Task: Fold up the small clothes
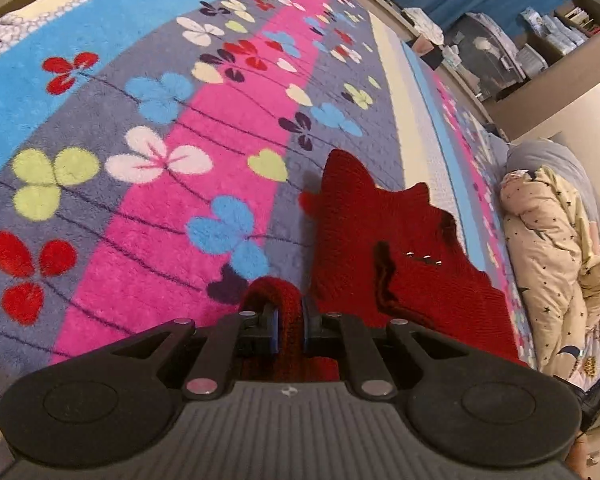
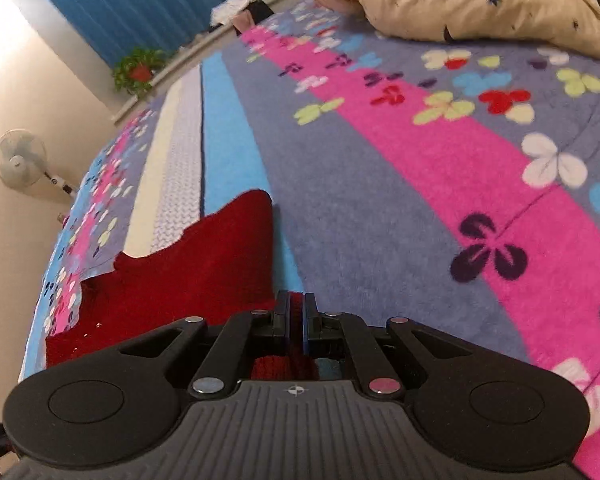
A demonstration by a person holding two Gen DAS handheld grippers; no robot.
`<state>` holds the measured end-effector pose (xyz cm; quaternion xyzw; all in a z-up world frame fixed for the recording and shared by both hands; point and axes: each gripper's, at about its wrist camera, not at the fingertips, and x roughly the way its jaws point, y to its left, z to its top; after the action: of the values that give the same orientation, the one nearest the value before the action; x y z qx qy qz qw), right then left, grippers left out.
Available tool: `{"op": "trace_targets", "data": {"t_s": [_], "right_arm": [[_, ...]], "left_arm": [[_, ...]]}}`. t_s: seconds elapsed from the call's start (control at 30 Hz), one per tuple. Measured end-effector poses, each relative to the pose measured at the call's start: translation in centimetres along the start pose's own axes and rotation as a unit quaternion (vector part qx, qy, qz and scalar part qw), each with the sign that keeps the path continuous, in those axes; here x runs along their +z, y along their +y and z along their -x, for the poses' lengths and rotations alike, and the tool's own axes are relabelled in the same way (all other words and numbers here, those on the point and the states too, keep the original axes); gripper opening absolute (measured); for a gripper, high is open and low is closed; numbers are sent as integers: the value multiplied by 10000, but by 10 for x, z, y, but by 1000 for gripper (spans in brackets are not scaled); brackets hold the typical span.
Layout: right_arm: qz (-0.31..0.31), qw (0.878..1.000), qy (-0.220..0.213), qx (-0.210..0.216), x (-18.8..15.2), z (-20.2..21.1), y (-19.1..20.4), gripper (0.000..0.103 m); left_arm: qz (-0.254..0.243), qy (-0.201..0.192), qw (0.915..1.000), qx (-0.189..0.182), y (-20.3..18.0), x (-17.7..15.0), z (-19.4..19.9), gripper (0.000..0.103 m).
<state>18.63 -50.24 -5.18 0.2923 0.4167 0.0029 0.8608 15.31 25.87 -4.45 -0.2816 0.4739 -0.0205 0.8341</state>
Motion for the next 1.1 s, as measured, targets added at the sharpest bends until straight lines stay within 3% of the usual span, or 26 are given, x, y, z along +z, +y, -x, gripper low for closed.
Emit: {"op": "trace_targets", "data": {"t_s": [0.07,0.13,0.2,0.27,0.37,0.47,0.5,0.53,0.6,0.8,0.97,1.1], "right_arm": [[-529,9976,-263,361,6,4,-10,5],[-1375,9827,-992,744,12,22,-30,5],[-1841,9683,-1635,430,14,38,-48,6],[-2089,9660,-1497,276,15,39,-64,7],[-1508,9850,-824,187,16,28,-62,8],[-219,9993,-291,105,8,25,-42,8],[176,9997,-153,100,4,25,-37,16],[435,9990,-4,97,0,25,-33,31],[855,9960,250,100,-7,25,-28,46],[1552,9872,353,136,-20,25,-11,46],[1886,9815,303,132,-23,13,16,46],[1943,9808,170,-79,-20,-5,30,46]], "left_arm": [[186,-69,9994,-268,1,4,6,17],[500,-292,9964,-617,8,11,14,18],[694,-448,9936,-776,15,14,23,21],[597,-818,9940,-407,18,16,39,37],[488,-902,9942,-316,27,15,55,37],[-30,-569,9984,-6,26,8,56,45],[-224,-439,9987,130,27,4,55,48],[-461,-276,9980,322,26,-2,53,51],[-987,-57,9928,682,19,-13,48,51],[-1762,23,9836,373,-10,-30,35,59],[-1935,-105,9792,602,-34,-27,10,59],[-1844,-305,9810,524,-47,-17,-4,59]]}}
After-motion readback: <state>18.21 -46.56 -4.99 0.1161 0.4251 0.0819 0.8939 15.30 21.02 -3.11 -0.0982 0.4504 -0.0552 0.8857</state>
